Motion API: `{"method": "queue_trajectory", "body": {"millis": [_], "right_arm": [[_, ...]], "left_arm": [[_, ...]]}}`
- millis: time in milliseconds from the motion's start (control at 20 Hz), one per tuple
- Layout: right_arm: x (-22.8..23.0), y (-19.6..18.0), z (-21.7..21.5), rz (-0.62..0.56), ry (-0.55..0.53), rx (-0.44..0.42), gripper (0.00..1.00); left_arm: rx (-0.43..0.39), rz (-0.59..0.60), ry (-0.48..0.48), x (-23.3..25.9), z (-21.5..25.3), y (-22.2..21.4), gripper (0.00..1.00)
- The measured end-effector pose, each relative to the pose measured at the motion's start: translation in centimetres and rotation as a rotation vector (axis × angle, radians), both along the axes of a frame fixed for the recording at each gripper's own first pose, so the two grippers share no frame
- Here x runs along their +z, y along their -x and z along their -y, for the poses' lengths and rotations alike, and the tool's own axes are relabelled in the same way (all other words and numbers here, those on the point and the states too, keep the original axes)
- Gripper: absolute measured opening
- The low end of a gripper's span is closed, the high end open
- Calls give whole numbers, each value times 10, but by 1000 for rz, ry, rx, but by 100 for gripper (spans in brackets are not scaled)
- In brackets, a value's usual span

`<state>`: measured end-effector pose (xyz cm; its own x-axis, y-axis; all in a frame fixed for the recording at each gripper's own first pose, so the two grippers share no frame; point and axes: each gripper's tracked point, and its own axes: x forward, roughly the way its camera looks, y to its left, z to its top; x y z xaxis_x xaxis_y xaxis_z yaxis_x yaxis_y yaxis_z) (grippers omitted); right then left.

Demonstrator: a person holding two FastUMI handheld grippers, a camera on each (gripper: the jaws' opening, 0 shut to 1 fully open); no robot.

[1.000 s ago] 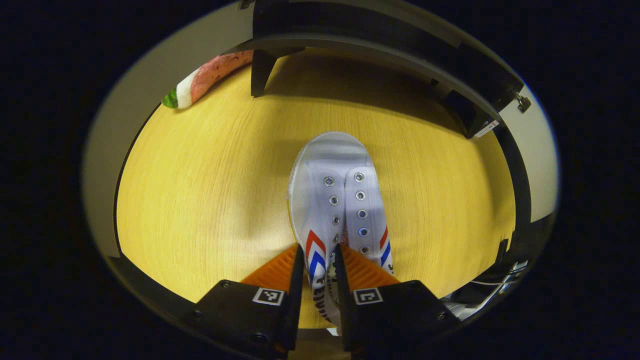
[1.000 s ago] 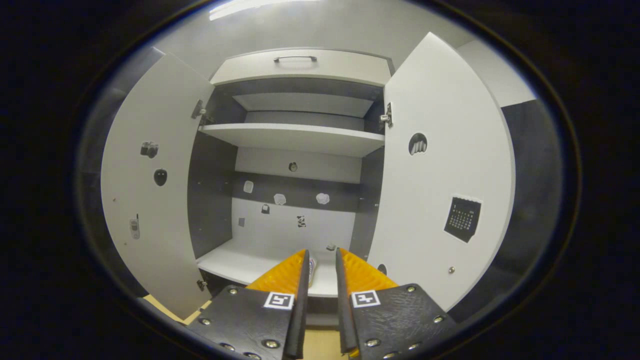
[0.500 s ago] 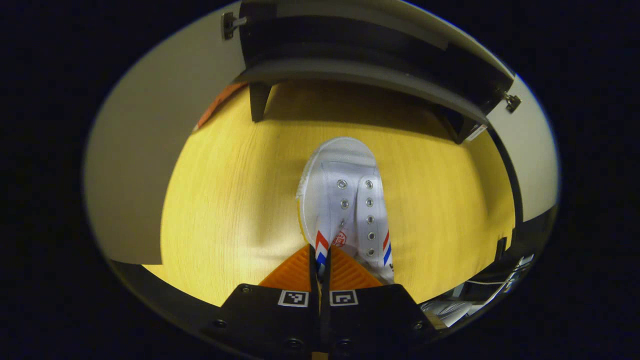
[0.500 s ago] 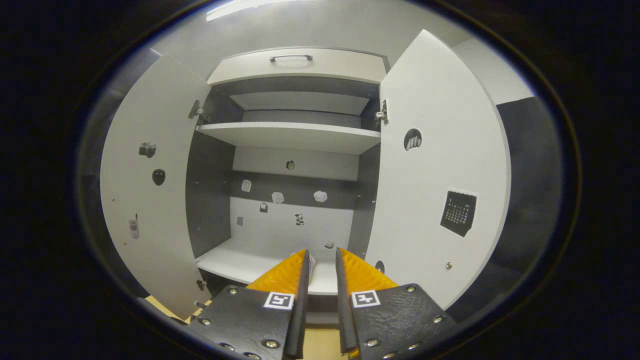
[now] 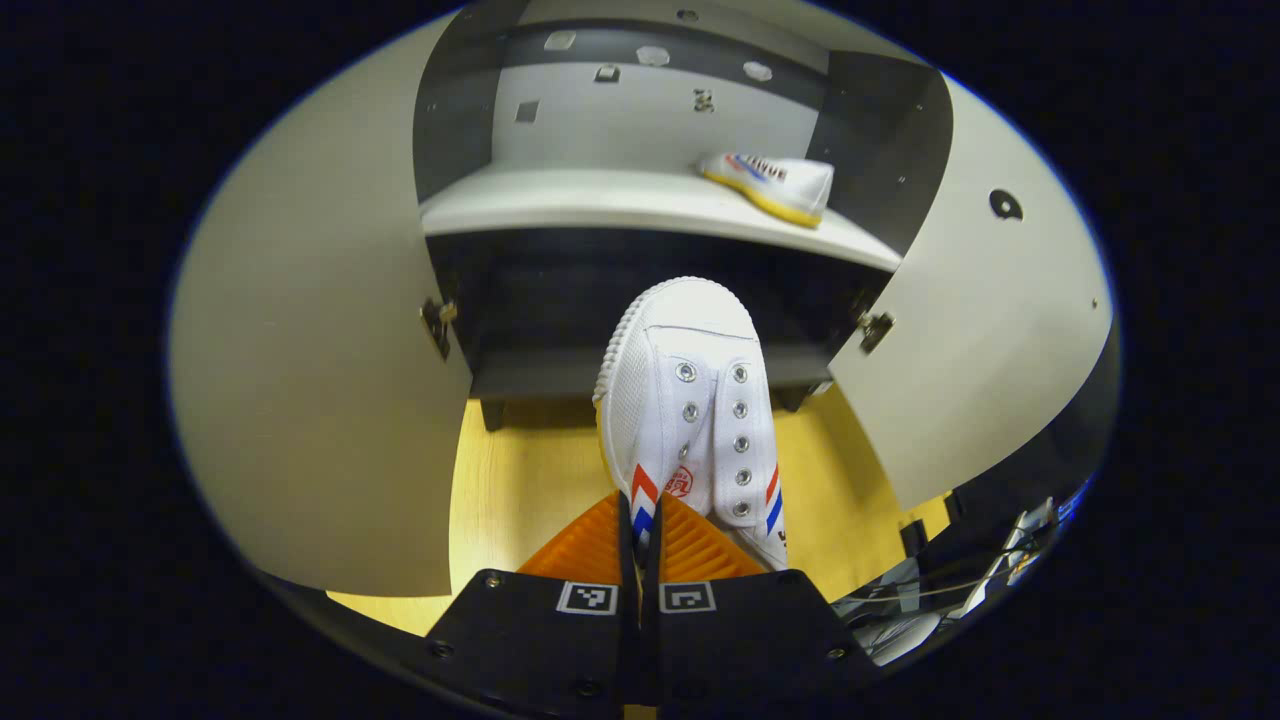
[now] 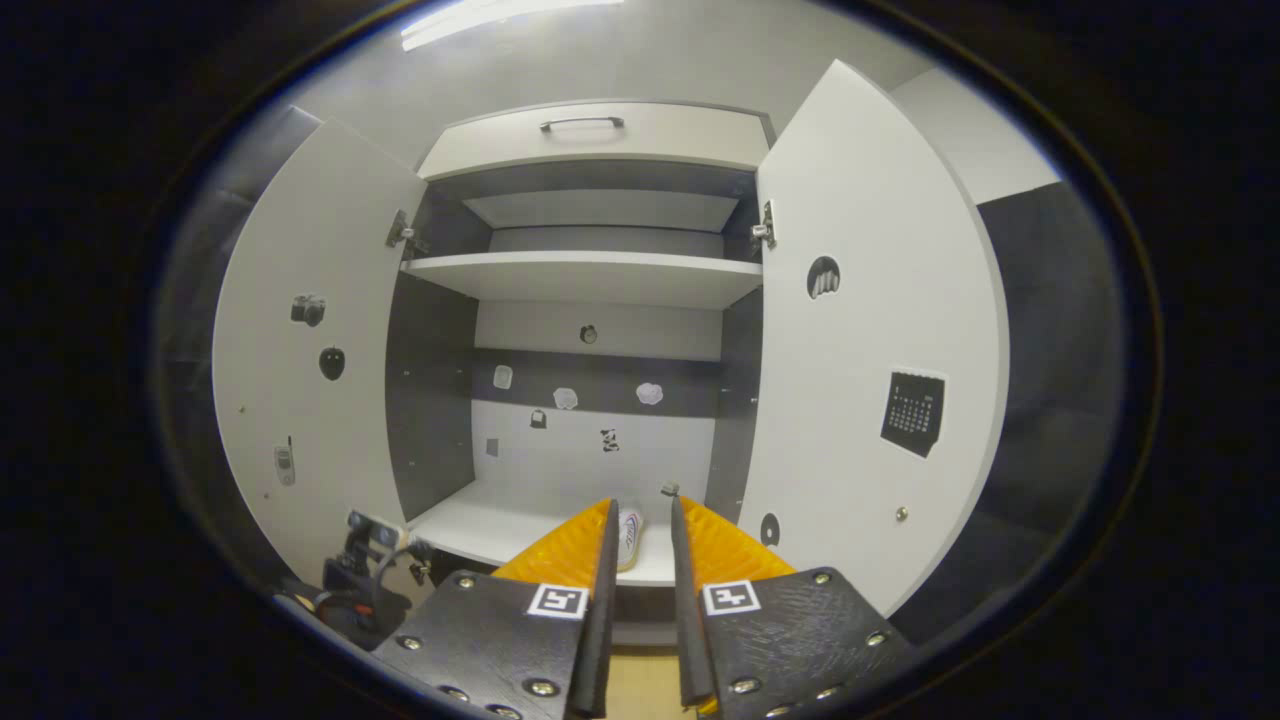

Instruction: Grab one shoe with the right hand and put it into the shoe cabinet, grab the other shoe with the left hand and put it into the shoe cabinet; then close the right door with the right hand and the left door with the left hand.

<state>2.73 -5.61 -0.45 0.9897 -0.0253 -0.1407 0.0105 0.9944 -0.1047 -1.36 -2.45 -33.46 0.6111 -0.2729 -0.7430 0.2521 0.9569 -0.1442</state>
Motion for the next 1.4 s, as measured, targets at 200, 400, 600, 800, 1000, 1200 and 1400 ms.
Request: {"method": "queue_trajectory", "body": {"millis": [200,400,600,800,1000,1200,1400], "right_arm": [[-5,8,-1,-5,-51,-7,27],[-15,17,-2,-25,-100,-12,27],[-26,26,2,-49,-126,-26,27],[-38,34,5,-72,-145,-36,27],[-52,37,14,-109,-142,-66,27],[-56,38,22,-118,-123,-88,27],[-53,39,31,-111,-124,-113,27]], "left_arm": [[-1,140,45,6,-3,-3,1],[38,223,70,3,1,-3,1],[53,258,83,7,-3,-2,1],[92,255,73,10,-3,0,0],[98,244,74,12,-4,-2,1],[91,206,80,10,-3,-1,1],[97,152,60,1,-5,4,1]]}}
